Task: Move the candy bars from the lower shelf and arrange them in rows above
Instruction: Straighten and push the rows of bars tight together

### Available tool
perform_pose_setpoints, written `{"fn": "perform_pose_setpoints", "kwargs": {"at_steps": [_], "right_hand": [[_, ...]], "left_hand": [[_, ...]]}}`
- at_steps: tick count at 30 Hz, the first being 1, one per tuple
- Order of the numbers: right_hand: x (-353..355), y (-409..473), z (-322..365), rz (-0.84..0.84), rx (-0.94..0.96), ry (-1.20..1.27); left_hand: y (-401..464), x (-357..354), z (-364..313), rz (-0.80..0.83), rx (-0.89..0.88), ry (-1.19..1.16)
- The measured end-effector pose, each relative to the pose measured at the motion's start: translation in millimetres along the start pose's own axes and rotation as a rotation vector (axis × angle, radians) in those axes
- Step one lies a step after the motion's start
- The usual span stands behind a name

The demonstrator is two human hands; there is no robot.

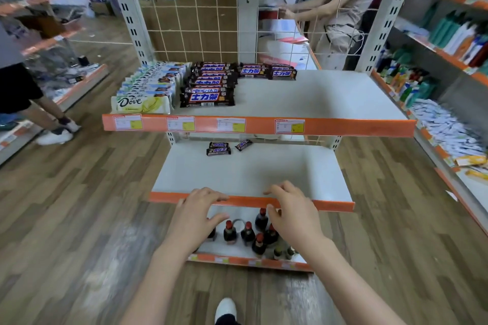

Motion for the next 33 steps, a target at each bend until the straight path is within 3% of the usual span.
{"fn": "perform_pose_setpoints", "kwargs": {"at_steps": [17, 25, 33], "right_hand": [[-85.0, 94.2, -13.7, 0.133, -0.080, -0.005], [-169.8, 152.7, -45.2, 0.210, -0.042, -0.070], [-250.3, 194.0, -88.4, 0.156, -0.019, -0.115]], "left_hand": [[93.1, -44.8, 80.5, 0.154, -0.042, 0.087], [144.3, -110.6, 142.5, 0.298, -0.067, 0.232], [178.3, -186.5, 192.5, 0.246, -0.051, 0.225]]}}
Point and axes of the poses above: each hand's wrist, its own y-axis towards the middle knuckle, its own x-axis out of the back of the hand, z = x × y, the point moved 2 cm from there along y, towards the middle knuckle
